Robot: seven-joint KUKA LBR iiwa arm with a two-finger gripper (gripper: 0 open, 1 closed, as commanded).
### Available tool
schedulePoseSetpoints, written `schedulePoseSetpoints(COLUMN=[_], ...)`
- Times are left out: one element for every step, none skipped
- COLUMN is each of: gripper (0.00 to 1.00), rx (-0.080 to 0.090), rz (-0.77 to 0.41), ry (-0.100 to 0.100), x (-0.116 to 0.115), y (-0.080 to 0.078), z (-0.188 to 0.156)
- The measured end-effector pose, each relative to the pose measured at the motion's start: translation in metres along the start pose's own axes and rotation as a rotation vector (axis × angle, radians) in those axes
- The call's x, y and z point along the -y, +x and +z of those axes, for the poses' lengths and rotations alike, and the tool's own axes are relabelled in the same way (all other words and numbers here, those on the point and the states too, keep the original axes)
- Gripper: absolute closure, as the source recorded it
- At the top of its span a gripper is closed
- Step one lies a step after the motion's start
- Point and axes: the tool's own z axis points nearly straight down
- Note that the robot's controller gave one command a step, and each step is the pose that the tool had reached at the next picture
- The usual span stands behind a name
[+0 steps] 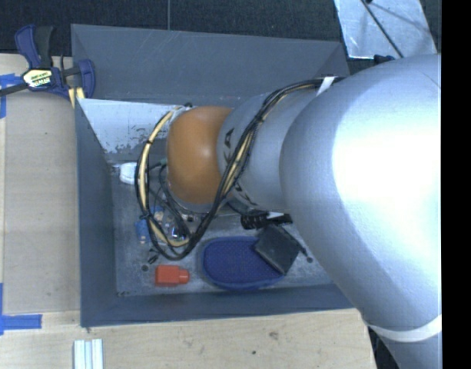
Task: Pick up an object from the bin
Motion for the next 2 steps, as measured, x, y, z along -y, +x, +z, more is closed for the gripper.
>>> schedulePoseSetpoints(gripper=[1.00, 1.00], rx=[0.005, 0.012], rz=[0.001, -0.008], ry=[-0.003, -0.008], x=[-0.001, 0.001], y=[-0.002, -0.003], z=[-0.003, -0.142])
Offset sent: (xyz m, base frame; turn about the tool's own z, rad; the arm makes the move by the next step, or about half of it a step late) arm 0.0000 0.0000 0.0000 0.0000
